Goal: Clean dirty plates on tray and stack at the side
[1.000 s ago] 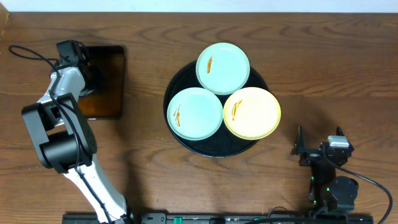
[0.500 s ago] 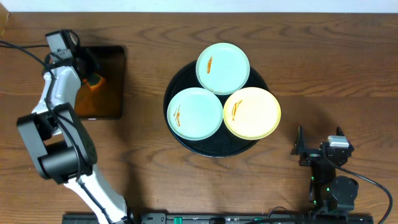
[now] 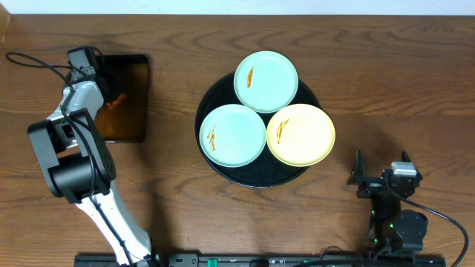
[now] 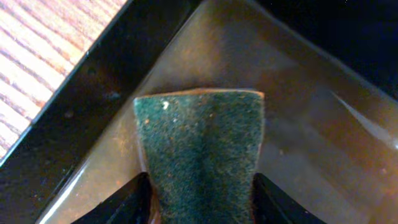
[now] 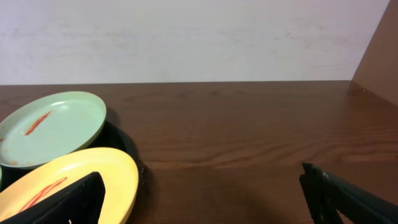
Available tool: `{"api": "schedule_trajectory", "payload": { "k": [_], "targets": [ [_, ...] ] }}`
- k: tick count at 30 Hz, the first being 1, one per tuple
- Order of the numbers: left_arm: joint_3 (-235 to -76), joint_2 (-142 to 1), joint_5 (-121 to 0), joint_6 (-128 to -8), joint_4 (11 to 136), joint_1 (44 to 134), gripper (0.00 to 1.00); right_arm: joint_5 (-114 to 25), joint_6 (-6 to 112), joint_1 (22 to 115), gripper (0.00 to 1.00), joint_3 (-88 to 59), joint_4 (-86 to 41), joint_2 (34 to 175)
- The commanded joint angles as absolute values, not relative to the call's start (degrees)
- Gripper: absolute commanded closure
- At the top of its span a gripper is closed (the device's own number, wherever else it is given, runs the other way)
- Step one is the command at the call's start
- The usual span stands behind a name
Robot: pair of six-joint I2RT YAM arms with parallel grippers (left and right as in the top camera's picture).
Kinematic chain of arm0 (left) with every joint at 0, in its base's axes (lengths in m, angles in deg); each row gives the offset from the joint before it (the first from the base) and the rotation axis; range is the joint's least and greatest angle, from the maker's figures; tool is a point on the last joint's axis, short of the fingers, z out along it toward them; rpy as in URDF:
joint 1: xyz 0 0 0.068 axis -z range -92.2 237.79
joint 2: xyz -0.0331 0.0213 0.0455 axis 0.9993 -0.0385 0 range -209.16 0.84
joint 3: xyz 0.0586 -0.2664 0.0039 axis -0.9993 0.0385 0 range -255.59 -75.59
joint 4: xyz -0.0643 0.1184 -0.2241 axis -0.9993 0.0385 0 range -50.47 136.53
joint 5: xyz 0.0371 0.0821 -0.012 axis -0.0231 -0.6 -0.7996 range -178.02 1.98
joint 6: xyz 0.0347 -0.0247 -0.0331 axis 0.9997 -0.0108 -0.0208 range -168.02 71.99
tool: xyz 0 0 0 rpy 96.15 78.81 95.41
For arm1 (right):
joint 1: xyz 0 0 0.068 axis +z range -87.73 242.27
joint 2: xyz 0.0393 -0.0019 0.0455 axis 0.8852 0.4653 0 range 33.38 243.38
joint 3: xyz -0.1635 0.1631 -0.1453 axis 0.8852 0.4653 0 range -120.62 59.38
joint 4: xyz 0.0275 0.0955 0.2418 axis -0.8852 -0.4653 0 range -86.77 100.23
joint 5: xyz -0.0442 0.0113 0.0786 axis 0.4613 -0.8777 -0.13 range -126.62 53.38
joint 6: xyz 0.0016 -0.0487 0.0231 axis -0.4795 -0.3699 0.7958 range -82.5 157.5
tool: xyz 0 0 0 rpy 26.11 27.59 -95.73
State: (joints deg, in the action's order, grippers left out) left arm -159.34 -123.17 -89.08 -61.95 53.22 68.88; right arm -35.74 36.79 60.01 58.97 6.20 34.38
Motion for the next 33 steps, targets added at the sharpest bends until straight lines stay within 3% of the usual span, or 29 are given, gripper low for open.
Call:
{"api": "schedule_trajectory", "payload": {
  "k": [1, 2, 7, 10, 13, 19, 33],
  "targets": [
    [-159.4, -123.9, -90.4, -62.2, 53.9, 68.8, 0.48, -35.6, 36.2, 60.9, 0.01, 59.1, 6.0, 34.2],
    [-159.4, -123.9, -90.4, -62.2, 53.8, 68.8, 0.49, -35.6, 36.2, 60.9, 0.01, 59.1, 6.0, 34.1],
    [-159.4, -121.0, -89.5, -62.2, 53.8, 68.8, 0.80, -35.6, 36.2, 60.9, 0.01, 59.1, 6.0, 34.1],
    [-159.4, -115.0, -81.0, -62.2, 54.0, 68.9, 0.91, -35.6, 36.2, 60.9, 0.01, 59.1, 6.0, 34.2],
    [-159.4, -109.3, -73.4, -62.2, 54.0, 68.9, 0.92, -35.6, 36.2, 60.9, 0.01, 59.1, 6.0, 34.2],
    [-159.4, -103.0, -73.3, -62.2, 54.7, 68.8, 0.92, -35.6, 36.2, 60.9, 0.01, 59.1, 6.0, 34.2],
    [-152.8, -109.6, -77.1, -49.1, 56.6, 68.2, 0.92, -35.6, 36.2, 60.9, 0.01, 59.1, 6.0, 34.1]
  ]
}}
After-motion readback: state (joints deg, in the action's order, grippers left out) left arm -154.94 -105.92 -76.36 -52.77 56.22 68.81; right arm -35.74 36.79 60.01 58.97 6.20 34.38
